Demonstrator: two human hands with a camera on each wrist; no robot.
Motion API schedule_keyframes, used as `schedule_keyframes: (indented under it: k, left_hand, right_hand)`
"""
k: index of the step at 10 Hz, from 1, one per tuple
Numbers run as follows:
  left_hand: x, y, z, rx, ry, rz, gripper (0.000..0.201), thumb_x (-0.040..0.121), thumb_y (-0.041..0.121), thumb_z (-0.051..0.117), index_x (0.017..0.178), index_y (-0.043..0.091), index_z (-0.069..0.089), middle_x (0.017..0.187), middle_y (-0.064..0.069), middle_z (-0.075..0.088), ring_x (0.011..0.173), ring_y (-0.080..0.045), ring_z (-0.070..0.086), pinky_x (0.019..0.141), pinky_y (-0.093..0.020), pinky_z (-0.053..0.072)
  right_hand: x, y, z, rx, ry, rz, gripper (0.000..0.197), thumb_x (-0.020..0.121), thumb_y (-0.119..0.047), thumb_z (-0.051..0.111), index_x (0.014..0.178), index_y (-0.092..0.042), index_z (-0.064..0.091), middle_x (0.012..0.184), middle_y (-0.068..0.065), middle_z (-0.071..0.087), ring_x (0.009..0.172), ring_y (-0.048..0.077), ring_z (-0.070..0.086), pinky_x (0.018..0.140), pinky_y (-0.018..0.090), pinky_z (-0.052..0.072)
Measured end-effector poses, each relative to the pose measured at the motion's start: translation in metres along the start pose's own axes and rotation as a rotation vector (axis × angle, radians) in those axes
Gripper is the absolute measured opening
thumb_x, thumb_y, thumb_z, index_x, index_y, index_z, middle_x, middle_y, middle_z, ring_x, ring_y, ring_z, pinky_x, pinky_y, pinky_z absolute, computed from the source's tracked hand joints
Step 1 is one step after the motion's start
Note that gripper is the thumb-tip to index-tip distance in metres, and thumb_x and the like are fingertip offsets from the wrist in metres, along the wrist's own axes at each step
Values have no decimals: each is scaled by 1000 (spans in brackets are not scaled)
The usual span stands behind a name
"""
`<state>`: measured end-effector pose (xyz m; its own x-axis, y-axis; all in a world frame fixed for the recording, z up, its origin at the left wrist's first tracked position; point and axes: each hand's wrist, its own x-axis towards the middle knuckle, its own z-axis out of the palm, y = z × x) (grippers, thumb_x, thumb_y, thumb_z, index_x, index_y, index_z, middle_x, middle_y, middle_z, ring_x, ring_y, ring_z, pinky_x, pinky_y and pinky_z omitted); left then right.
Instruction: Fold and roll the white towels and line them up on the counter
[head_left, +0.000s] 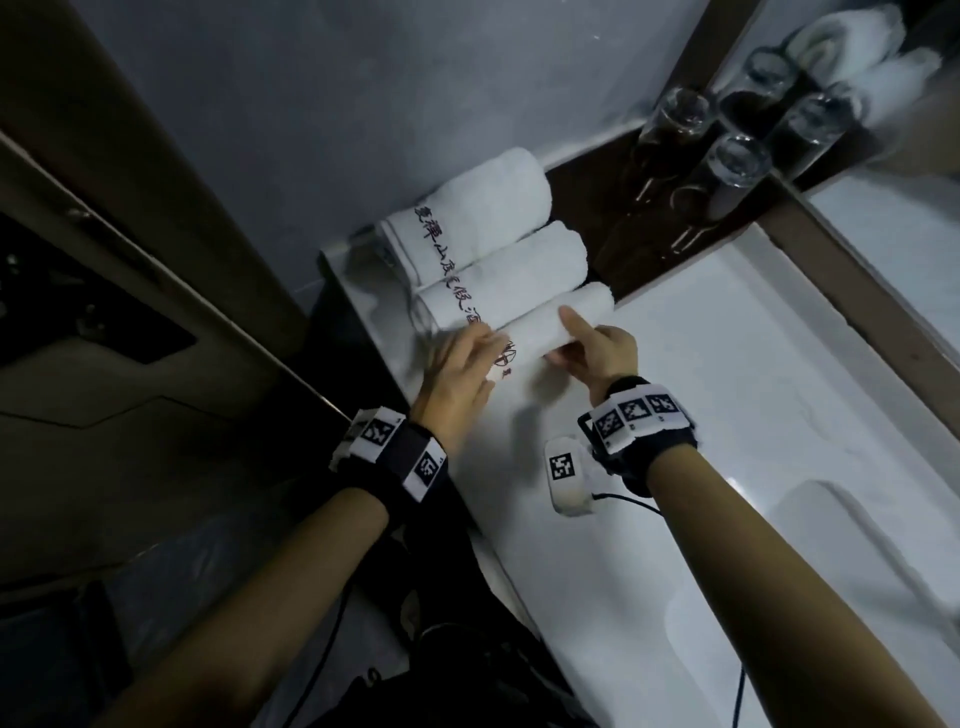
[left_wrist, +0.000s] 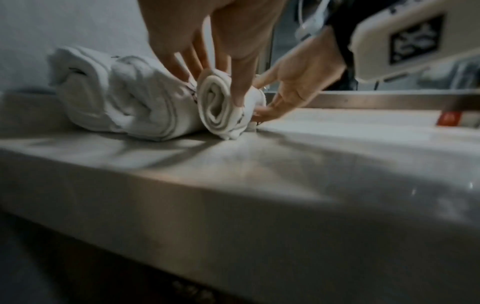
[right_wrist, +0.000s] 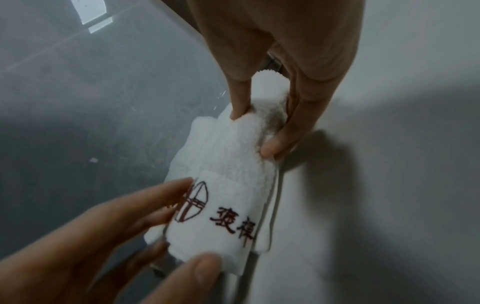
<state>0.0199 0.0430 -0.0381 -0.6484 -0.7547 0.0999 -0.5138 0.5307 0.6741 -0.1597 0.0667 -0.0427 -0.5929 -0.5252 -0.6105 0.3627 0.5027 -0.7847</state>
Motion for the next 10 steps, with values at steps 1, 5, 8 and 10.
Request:
schedule_keyframes:
  k: [1, 5, 8, 10]
  left_hand:
    - [-5, -5, -9, 65, 6, 79, 45, 74, -15, 51, 116, -3, 60, 109, -22, 62, 102, -33, 59, 93, -42, 49]
    - [-22, -19, 7, 295, -122, 19, 76, 62, -14, 65, 131, 13, 50, 135, 0, 54, 120, -12, 55, 99, -17, 43]
    - [-78, -50, -16, -12, -132, -254, 73, 79, -10, 47, 144, 12, 23, 154, -3, 21, 143, -14, 16, 116, -21, 13]
    - [-180, -78, -41, -259, 124, -605, 51, 83, -10, 52, 129, 11, 47, 135, -11, 46, 127, -26, 43, 103, -23, 30]
  right_hand:
    - [14, -1, 9, -136, 17, 43, 57, 68, -40, 78, 95, 9, 61, 97, 23, 68, 92, 38, 65, 90, 47, 52]
    - [28, 2, 6, -432, 146, -52, 57, 68, -51, 74, 93, -2, 56, 96, 11, 59, 91, 28, 54, 83, 36, 45]
    - [-20, 13, -7, -601, 27, -230, 55, 89, -44, 53, 123, -1, 49, 122, 18, 56, 113, 32, 50, 94, 35, 36]
    - [-67, -14, -14, -502, -3, -586, 19, 89, -24, 59, 103, -12, 59, 105, 10, 64, 97, 26, 61, 84, 32, 44]
